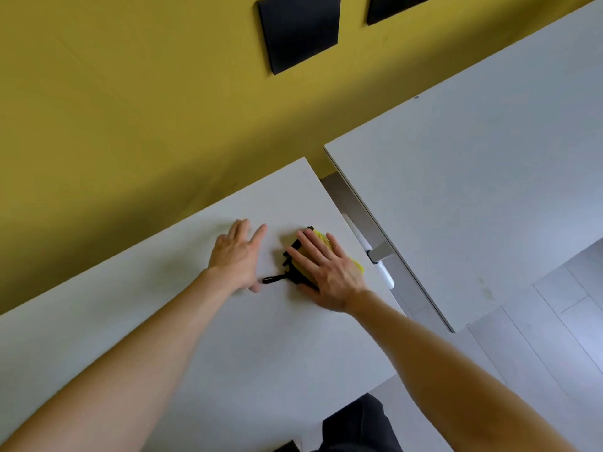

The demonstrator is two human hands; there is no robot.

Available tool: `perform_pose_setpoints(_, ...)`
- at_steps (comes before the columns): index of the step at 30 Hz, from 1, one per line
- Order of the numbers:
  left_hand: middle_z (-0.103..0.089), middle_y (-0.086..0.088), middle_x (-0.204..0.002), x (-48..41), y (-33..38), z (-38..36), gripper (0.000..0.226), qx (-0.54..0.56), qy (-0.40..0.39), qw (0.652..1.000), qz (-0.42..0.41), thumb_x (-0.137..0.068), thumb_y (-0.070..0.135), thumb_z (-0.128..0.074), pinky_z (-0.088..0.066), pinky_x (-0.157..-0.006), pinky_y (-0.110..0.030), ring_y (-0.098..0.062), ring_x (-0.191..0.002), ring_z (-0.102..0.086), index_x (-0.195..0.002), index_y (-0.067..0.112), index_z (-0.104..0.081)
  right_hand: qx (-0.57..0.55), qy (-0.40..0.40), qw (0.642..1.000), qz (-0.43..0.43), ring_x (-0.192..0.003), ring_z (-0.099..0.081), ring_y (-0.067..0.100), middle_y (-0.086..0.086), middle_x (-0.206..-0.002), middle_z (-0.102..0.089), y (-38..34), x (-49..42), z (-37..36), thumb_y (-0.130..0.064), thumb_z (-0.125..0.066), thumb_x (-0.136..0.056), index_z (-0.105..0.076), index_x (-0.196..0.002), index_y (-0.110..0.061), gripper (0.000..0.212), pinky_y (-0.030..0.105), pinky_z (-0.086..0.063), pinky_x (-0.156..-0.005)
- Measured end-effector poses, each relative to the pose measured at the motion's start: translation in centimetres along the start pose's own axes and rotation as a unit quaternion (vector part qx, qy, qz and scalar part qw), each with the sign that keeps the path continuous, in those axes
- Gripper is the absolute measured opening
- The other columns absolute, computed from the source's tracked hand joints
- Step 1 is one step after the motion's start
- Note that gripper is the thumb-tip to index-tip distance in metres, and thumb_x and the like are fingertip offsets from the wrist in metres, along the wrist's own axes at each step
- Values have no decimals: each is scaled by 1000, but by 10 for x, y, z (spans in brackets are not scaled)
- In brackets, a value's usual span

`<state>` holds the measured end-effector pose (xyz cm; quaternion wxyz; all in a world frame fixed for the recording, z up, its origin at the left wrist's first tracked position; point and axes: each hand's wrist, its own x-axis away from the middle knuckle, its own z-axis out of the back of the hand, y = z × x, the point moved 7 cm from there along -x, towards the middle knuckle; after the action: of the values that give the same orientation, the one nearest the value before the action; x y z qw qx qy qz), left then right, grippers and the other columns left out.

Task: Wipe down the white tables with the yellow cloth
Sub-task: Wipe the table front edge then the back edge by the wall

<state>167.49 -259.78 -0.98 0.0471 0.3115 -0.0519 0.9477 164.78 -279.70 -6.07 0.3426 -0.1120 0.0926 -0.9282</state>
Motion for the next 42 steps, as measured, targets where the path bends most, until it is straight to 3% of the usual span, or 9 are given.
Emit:
perform_pose_setpoints(4, 48, -19, -165, -28, 0, -11, 186, 4, -59, 998, 10, -43, 71, -100, -1, -133, -64, -42, -159, 37, -160, 32, 40, -31, 59, 985, -159, -169, 4, 27, 6, -183, -2, 19, 9, -5, -54, -46, -110, -20, -174, -28, 74, 61, -10, -134)
perform_pose_setpoints(9, 71, -25, -137, -42, 9, -26, 194, 21, -144, 989, 5, -44, 71, -100, 17, -122, -76, -49, -132, 64, -139, 26, 62, -205, 53, 885, -415, -168, -5, 36, 21, -180, -3, 71, -61, 25, -53, -39, -110, -4, -172, -6, 85, 60, -7, -134)
perform_pose_setpoints(12, 71, -25, -137, -43, 6, -29, 193, 31, -164, 986, 5, -42, 77, -97, 18, -122, -75, -49, -132, 64, -138, 27, 63, -206, 38, 920, -331, -165, -8, 42, 28, -177, -8, 64, -71, 39, -55, -45, -105, -20, -166, -8, 81, 58, -14, -133)
perform_pose_setpoints(16, 70, -25, -139, -42, 7, -28, 192, 53, -171, 984, -12, -44, 78, -97, 20, -121, -75, -48, -133, 64, -143, 26, 59, -101, 12, 966, -238, -160, -23, 42, 24, -175, -17, 71, -16, 32, -74, -38, -104, -5, -173, -13, 98, 52, -24, -133)
perform_pose_setpoints(19, 70, -24, -140, -40, 6, -27, 192, 55, -180, 982, -18, -44, 77, -97, 20, -121, -75, -48, -133, 64, -144, 27, 58, -130, 40, 954, -267, -135, -46, 37, 19, -152, -43, 82, -32, 27, -79, -41, -101, -17, -168, -3, 103, 49, -43, -118)
perform_pose_setpoints(25, 69, -27, -140, -41, 7, -28, 190, 27, -194, 981, 1, -46, 79, -95, 19, -122, -74, -49, -134, 63, -143, 25, 60, -218, 79, 918, -322, -124, -55, 40, 16, -132, -53, 110, -152, 40, -69, -58, -98, -49, -126, -4, 71, 47, -48, -101)
perform_pose_setpoints(30, 70, -28, -138, -40, 9, -27, 188, 24, -196, 980, 3, -49, 80, -93, 19, -122, -74, -50, -133, 63, -142, 25, 60, -271, 120, 888, -352, -127, -57, 38, 16, -141, -58, 102, -119, 41, -60, -58, -102, -31, -163, -14, 81, 48, -48, -104)
perform_pose_setpoints(35, 69, -29, -140, -40, 8, -27, 190, 35, -194, 980, -10, -47, 81, -94, 17, -122, -75, -51, -134, 63, -143, 23, 59, -209, 70, 899, -379, -123, -57, 35, 13, -137, -58, 92, -62, 30, -77, -51, -97, -36, -154, -12, 87, 49, -49, -103)
perform_pose_setpoints(42, 70, -26, -139, -42, 10, -27, 188, 23, -200, 980, 4, -50, 75, -96, 19, -123, -74, -49, -134, 63, -140, 25, 62, -208, 103, 893, -385, -121, -57, 37, 12, -127, -58, 112, -185, 49, -75, -63, -89, -53, -132, -10, 78, 46, -47, -92)
